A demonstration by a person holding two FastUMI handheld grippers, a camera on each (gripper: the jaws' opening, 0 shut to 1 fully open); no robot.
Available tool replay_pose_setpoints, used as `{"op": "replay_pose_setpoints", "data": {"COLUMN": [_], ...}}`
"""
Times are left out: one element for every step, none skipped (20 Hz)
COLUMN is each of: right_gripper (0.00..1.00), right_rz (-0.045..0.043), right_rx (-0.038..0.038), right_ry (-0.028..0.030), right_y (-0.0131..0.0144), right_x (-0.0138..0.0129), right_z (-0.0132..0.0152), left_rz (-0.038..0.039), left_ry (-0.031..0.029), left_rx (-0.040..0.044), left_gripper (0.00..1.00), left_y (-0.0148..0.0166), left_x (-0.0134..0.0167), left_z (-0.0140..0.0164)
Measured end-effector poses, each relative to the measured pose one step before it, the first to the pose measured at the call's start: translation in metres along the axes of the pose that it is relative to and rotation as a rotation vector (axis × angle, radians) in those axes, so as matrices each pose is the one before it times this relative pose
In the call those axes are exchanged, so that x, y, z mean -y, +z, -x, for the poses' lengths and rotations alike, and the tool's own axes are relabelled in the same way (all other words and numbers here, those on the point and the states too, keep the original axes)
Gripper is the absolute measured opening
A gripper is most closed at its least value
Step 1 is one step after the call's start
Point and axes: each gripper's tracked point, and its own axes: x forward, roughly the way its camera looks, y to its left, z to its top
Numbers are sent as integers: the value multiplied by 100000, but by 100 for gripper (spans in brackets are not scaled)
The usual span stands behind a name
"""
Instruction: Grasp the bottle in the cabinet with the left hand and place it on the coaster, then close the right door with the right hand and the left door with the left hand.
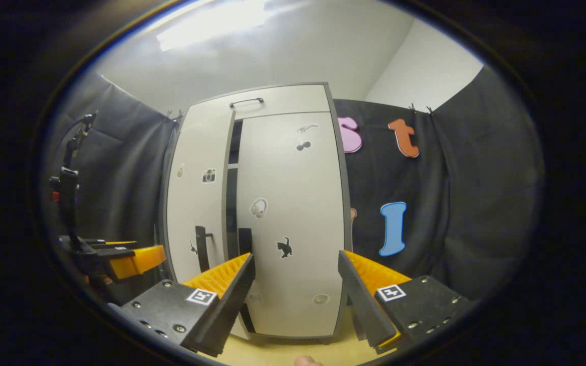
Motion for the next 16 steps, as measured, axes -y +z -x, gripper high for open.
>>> {"op": "replay_pose_setpoints", "data": {"right_gripper": [99,99,98,94,94,94,94,94,94,94,94,94,94,94,99,94], "right_rz": [210,109,77,40,31,124,199,142,93,66,104,41,60,42,-1,16], "right_rx": [-10,13,-12,3,-7,2,-36,24,-78,-6,-114,41,45,178,173,226], "right_ry": [53,58,-47,-19,-41,-35,-10,15,117,46,-13,-19,17,-75,13,-63], "right_y": [-52,41,-47,-8,-85,-27,-35,-8,-28,-11,-101,-78,33,54,76,-19], "right_x": [137,73,70,141,105,124,101,137,132,106,164,168,143,202,180,99], "right_z": [-28,-27,-72,-124,-65,-94,-65,-96,26,28,-71,-43,-91,-59,-72,42], "left_rz": [-105,-191,-169,-167,-126,-47,-97,-95,-92,-152,-197,-272,-245,-266,-262,-213], "left_ry": [113,-50,84,82,101,44,113,53,210,-17,77,-147,-99,-133,-47,-59], "left_rx": [-42,3,-116,-108,-25,-36,-38,4,3,-155,-155,-204,-93,-62,178,183], "left_gripper": [96,96,96,96,96,96,96,96,96,96,96,96,96,96,96,96], "left_y": [33,-34,-37,-60,-10,21,-60,16,-86,-8,-91,-29,-77,9,-17,67], "left_x": [49,71,88,64,82,57,100,85,136,117,158,203,189,194,228,231], "left_z": [29,-19,-87,-70,-61,-72,-24,-34,-98,-29,-62,-39,-34,-105,-63,-138]}}
